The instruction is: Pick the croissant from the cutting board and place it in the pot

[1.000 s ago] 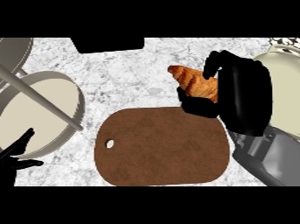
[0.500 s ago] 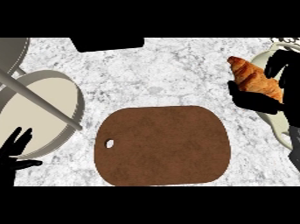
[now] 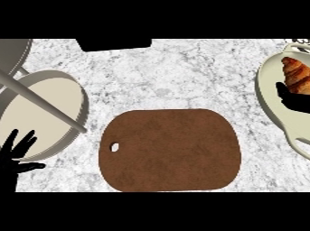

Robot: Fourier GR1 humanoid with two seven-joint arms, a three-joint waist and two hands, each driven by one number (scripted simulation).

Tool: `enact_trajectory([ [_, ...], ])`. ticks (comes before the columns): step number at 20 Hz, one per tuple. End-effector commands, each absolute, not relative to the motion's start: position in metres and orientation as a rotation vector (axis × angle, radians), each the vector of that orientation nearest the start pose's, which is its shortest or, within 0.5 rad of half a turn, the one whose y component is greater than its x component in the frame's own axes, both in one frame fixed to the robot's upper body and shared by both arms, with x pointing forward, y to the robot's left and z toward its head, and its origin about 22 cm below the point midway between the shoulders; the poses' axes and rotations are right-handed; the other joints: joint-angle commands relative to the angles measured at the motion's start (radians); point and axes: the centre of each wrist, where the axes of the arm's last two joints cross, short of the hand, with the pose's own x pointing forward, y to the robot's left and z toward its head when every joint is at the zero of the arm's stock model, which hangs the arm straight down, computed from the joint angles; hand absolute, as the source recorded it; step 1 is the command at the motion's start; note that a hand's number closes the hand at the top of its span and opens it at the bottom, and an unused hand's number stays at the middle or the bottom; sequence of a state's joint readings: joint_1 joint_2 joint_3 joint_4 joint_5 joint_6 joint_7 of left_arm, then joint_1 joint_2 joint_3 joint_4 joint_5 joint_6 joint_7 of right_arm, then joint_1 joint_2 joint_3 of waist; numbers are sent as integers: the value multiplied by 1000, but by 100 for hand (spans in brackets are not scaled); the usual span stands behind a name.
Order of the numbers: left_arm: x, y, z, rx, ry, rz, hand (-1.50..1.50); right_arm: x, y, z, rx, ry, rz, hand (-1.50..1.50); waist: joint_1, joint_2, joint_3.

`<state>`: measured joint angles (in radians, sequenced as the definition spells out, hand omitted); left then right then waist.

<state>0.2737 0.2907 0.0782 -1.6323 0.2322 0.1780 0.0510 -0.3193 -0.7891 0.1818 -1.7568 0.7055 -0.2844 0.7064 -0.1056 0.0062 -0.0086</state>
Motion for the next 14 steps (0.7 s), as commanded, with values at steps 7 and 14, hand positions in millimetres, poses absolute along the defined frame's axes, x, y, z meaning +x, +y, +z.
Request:
enact_trajectory([
  [7, 234, 301, 56, 178, -1725, 116, 0, 283, -378, 149, -1446, -1355, 520, 150, 33, 3, 15],
  [14, 240, 297, 59, 152, -1734, 78, 0, 286, -400, 106, -1167, -1238, 434, -150, 65, 10, 17],
])
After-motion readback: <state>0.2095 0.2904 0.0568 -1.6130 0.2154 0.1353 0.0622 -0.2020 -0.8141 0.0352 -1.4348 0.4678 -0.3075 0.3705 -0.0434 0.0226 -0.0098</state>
